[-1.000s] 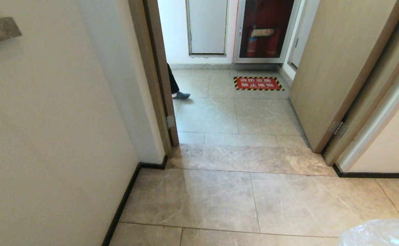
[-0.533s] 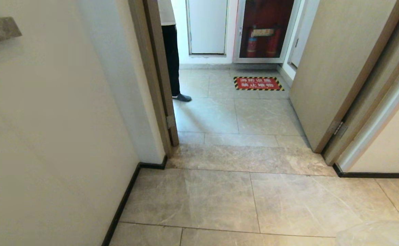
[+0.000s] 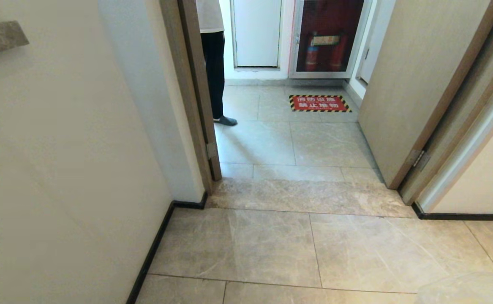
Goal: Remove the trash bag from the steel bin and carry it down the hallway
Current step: Put the trash bag at the door
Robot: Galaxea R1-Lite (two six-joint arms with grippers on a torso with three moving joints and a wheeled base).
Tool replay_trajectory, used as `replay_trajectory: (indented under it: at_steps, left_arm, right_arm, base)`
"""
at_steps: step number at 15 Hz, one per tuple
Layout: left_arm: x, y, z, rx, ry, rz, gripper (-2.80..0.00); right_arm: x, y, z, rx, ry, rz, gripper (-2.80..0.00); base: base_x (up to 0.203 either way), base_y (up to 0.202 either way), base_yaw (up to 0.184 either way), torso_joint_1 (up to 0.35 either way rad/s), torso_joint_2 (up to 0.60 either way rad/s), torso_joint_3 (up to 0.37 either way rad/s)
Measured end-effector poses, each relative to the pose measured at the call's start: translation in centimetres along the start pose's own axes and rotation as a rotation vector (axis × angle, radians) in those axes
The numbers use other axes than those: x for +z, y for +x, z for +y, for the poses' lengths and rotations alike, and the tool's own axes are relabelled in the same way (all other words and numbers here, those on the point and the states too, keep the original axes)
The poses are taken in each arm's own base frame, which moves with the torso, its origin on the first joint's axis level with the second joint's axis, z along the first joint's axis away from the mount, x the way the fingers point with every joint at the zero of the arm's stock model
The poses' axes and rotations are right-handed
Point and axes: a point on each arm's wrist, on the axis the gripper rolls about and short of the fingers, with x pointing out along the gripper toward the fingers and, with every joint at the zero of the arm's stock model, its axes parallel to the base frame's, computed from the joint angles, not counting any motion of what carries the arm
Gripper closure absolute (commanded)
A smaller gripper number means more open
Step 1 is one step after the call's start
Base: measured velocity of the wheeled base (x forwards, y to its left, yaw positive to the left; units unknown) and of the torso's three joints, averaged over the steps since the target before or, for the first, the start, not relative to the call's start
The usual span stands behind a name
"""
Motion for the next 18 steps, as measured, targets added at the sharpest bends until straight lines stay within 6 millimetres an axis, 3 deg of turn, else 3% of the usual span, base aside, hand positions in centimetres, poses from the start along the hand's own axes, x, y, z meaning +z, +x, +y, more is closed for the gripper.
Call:
replay_trajectory:
  at_steps: [12,18]
  left_arm:
    - [0.0,0.0,0.0,0.0,0.003,0.0,0.0]
    - [0.0,0.0,0.0,0.0,-0.001,0.0,0.0]
  right_arm:
    - [0.0,0.0,0.0,0.0,-0.004,0.0,0.0]
    - [0.0,0.0,0.0,0.003,-0.009,0.0,0.0]
  base:
    - [0.0,0.008,-0.154,0.002,0.0,0.003]
    - [0.0,0.001,-0.012,0.0,0.0,0.001]
